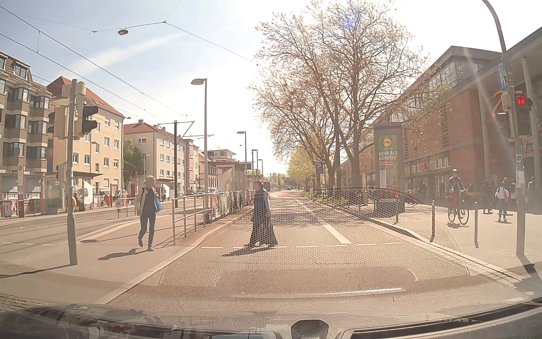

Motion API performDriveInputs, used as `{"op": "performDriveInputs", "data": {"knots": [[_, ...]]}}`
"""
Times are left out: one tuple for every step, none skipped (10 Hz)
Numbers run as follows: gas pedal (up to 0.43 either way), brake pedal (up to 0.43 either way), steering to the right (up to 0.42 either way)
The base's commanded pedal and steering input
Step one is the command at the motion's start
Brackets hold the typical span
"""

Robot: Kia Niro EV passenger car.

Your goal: Follow the waypoints while adhering to traffic rules and regulations

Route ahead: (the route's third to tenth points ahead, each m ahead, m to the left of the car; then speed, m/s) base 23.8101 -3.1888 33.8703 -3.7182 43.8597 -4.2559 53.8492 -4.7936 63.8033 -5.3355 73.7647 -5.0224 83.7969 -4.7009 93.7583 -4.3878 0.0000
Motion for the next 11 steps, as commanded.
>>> {"op": "performDriveInputs", "data": {"knots": [[0.000,0.195,-0.006],[0.000,0.195,-0.006],[0.000,0.195,-0.006],[0.000,0.195,-0.006],[0.000,0.195,-0.006],[0.000,0.195,-0.006],[0.000,0.195,-0.006],[0.000,0.195,-0.006],[0.000,0.195,-0.006],[0.000,0.195,-0.006],[0.000,0.195,-0.006]]}}
